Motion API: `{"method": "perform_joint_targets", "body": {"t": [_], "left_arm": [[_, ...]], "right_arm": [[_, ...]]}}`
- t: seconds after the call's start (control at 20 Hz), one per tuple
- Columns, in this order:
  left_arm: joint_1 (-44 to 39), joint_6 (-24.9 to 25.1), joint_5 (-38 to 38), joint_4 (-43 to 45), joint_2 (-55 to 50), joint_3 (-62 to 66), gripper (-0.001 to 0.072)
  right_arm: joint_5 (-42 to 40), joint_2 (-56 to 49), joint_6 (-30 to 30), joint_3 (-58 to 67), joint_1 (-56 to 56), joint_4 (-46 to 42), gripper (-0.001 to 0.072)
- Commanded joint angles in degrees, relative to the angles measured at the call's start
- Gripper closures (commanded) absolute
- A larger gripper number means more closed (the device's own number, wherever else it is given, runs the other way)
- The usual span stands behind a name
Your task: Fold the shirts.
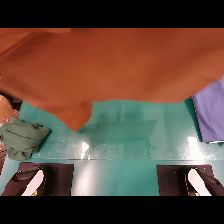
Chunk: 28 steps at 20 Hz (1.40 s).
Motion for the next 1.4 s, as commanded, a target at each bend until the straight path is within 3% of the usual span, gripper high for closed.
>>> {"method": "perform_joint_targets", "body": {"t": [0.0,0.25,0.5,0.6,0.8,1.05,1.15,1.35], "left_arm": [[0.1,-1.3,-1.4,-0.6,-1.3,0.8,0.0684],[-1.4,-0.7,-6.8,-3.1,-7.4,-20.2,0.0683],[-7.8,3.7,-6.3,1.1,-23.4,-35.2,0.0682],[-8.1,3.6,-3.8,2.1,-32.3,-36.4,0.0682],[-8.2,3.5,8.4,1.8,-46.4,-33.2,0.0682],[-8.1,3.5,14.6,1.9,-53.5,-23.8,0.0682],[-8.0,5.2,12.7,1.9,-53.4,-21.3,0.0681],[-6.7,5.9,-5.0,3.0,-53.3,-16.6,0.0683]], "right_arm": [[3.5,-2.2,1.7,2.2,-1.0,-0.3,0.0696],[7.6,-11.0,2.2,-11.6,8.2,-2.7,0.0696],[8.5,-27.0,3.7,-21.4,15.8,-11.1,0.0696],[8.5,-34.6,3.7,-22.0,16.6,-11.1,0.0696],[5.9,-49.2,3.7,-14.8,16.6,-11.0,0.0696],[3.3,-58.1,3.7,-2.2,16.6,-11.1,0.0696],[2.7,-58.2,3.7,0.1,16.6,-11.1,0.0696],[3.0,-53.8,3.6,-4.5,16.6,-11.8,0.0696]]}}
